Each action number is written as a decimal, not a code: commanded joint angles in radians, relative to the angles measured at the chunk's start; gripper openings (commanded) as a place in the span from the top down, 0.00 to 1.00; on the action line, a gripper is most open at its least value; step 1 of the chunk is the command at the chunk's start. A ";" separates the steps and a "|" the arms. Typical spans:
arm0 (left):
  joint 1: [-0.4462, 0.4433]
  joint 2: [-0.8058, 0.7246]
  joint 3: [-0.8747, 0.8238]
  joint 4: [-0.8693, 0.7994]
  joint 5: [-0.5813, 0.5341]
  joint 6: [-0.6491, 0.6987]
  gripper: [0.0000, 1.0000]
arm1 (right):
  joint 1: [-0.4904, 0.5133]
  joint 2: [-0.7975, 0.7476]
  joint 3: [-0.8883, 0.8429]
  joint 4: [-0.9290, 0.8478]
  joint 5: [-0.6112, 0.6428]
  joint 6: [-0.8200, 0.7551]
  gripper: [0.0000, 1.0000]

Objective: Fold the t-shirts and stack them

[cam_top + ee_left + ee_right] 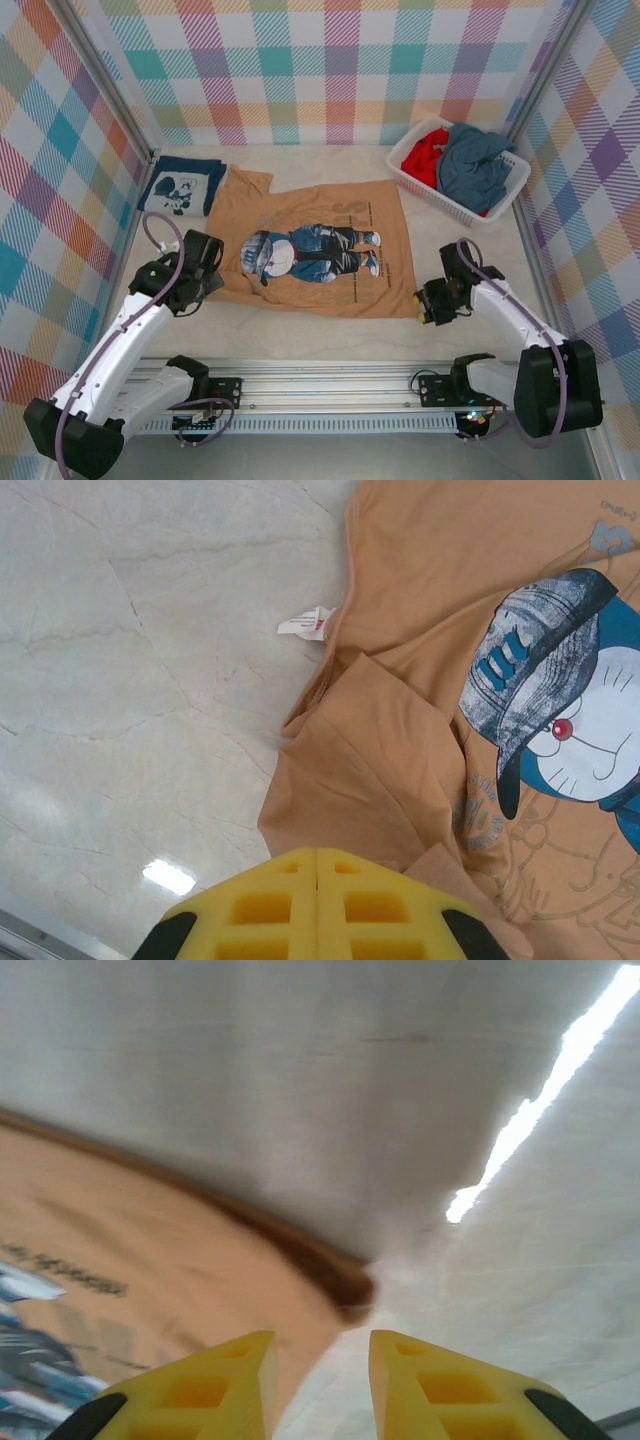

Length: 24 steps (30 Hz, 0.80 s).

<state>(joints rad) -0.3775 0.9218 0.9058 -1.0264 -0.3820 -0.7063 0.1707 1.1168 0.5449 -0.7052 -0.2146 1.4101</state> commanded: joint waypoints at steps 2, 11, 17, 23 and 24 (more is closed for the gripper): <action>-0.005 -0.005 0.001 0.015 0.005 -0.011 1.00 | 0.004 -0.010 -0.041 0.044 -0.037 -0.030 0.71; -0.006 -0.002 0.004 0.017 0.011 -0.007 1.00 | 0.009 0.034 0.001 0.110 -0.049 -0.097 0.65; -0.006 0.002 0.015 0.023 0.013 -0.008 1.00 | 0.029 0.080 -0.046 0.176 -0.065 -0.063 0.67; -0.008 0.001 0.020 0.016 0.014 -0.008 1.00 | 0.034 0.112 -0.010 0.087 -0.043 -0.068 0.66; -0.008 0.000 0.019 0.014 0.016 -0.007 1.00 | 0.036 0.092 -0.004 0.071 -0.031 -0.069 0.64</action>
<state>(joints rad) -0.3782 0.9237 0.9058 -1.0145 -0.3752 -0.7109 0.1978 1.2331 0.5171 -0.5632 -0.2619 1.3308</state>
